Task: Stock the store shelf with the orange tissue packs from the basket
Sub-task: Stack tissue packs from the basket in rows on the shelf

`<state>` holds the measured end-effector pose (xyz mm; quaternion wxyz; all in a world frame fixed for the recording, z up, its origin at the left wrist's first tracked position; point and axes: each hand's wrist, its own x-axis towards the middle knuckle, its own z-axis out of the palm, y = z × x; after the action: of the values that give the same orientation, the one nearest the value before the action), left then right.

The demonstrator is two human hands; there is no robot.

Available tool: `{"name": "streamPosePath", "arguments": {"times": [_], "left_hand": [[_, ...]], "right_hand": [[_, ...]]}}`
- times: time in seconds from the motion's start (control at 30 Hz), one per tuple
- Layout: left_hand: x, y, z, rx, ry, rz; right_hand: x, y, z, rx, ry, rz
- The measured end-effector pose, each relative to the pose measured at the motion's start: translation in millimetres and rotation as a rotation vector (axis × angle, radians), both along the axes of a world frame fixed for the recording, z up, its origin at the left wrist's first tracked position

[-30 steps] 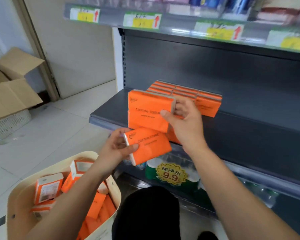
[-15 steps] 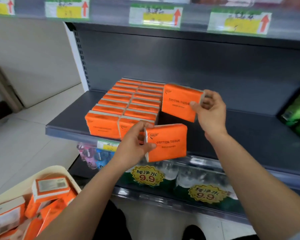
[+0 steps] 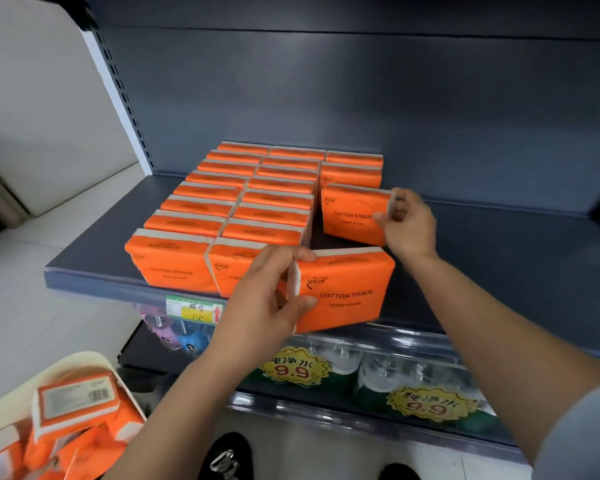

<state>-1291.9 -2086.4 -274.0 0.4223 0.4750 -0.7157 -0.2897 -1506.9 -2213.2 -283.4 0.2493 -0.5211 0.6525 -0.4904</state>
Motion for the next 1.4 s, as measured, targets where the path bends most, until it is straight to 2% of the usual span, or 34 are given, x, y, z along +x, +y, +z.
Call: {"name": "streamPosePath", "arguments": {"times": [0.37, 0.63, 0.87, 0.93, 1.0, 1.07, 1.13, 1.2, 1.23, 1.3, 1.4], "left_hand": [[6.0, -5.4, 7.0, -0.017, -0.039, -0.023], [6.9, -5.2, 6.2, -0.012, -0.032, -0.028], [3.6, -3.6, 9.8, -0.011, -0.019, -0.022], [3.1, -2.2, 12.5, -0.026, 0.000, -0.019], [3.6, -2.0, 15.3, -0.038, 0.022, -0.008], [3.8, -2.4, 18.3, -0.035, 0.039, -0.001], [3.5, -2.7, 21.0, -0.040, 0.062, 0.007], [3.3, -3.7, 23.5, -0.037, 0.109, 0.009], [3.6, -4.8, 23.9, -0.032, 0.141, 0.006], [3.1, -6.6, 24.7, -0.031, 0.185, 0.005], [-1.2, -8.7, 23.7, -0.041, 0.172, 0.020]], "right_hand": [[10.8, -42.4, -7.0, -0.009, 0.129, -0.055], [7.7, -51.6, -6.9, 0.079, 0.208, -0.016], [9.5, -39.5, -3.8, 0.187, 0.200, -0.020], [9.3, -27.0, -2.8, 0.078, 0.192, -0.092], [10.1, -9.3, 5.0, -0.083, 0.083, -0.098], [11.1, 13.7, 20.8, -0.088, -0.213, 0.115], [6.8, 37.3, 37.4, 0.027, -0.431, 0.506], [-0.2, 55.0, 47.5, 0.125, -0.475, 0.831], [-3.3, 61.0, 49.8, 0.149, -0.454, 0.923], [-8.2, 66.9, 52.2, 0.147, -0.349, 0.931], [-10.7, 70.8, 56.4, 0.089, -0.191, 0.796]]}}
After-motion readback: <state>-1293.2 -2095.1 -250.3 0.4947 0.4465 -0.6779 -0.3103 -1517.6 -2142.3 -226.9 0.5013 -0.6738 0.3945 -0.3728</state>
